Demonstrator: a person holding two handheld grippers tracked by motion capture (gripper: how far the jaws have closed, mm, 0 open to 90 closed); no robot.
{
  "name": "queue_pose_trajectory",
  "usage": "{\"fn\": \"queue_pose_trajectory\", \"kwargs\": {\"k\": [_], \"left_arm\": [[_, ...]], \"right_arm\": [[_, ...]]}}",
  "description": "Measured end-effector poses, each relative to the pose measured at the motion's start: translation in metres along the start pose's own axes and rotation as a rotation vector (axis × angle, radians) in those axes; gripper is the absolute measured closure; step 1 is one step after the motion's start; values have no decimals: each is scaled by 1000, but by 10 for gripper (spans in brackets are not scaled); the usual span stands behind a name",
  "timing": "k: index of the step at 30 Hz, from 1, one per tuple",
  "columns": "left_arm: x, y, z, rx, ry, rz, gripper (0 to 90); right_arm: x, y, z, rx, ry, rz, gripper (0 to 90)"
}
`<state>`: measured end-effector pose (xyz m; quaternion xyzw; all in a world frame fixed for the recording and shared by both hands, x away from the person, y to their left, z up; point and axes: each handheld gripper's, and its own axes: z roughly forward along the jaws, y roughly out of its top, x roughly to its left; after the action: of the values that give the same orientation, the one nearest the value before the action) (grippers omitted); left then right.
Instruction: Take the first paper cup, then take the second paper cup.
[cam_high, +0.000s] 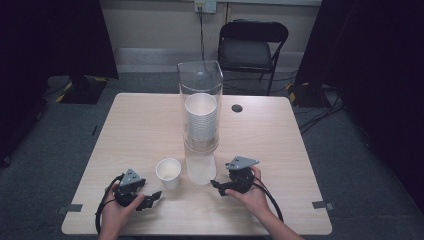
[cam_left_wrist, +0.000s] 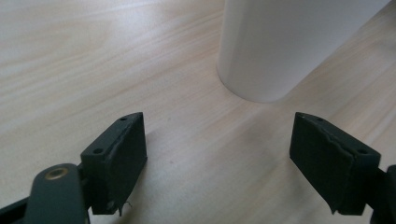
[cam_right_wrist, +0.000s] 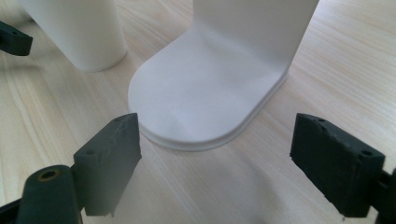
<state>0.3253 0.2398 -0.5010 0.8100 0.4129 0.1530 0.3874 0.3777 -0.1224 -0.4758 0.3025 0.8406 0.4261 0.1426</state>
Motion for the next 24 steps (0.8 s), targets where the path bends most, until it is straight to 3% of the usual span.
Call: {"fn": "queue_pose_trajectory", "kwargs": {"k": [1, 5, 18, 24], "left_arm": [[0, 0, 0, 0, 0, 0, 167], [-5, 1, 2, 29, 19, 65, 147], [-5, 1, 2, 31, 19, 70, 146], [-5, 0, 2, 32, 19, 69, 146]], "right_arm": [[0, 0, 0, 0, 0, 0, 158], [1, 13, -1, -21, -1, 4, 155], [1, 30, 2, -35, 8, 10, 155], [-2, 42, 7, -81, 18, 65, 154]]}}
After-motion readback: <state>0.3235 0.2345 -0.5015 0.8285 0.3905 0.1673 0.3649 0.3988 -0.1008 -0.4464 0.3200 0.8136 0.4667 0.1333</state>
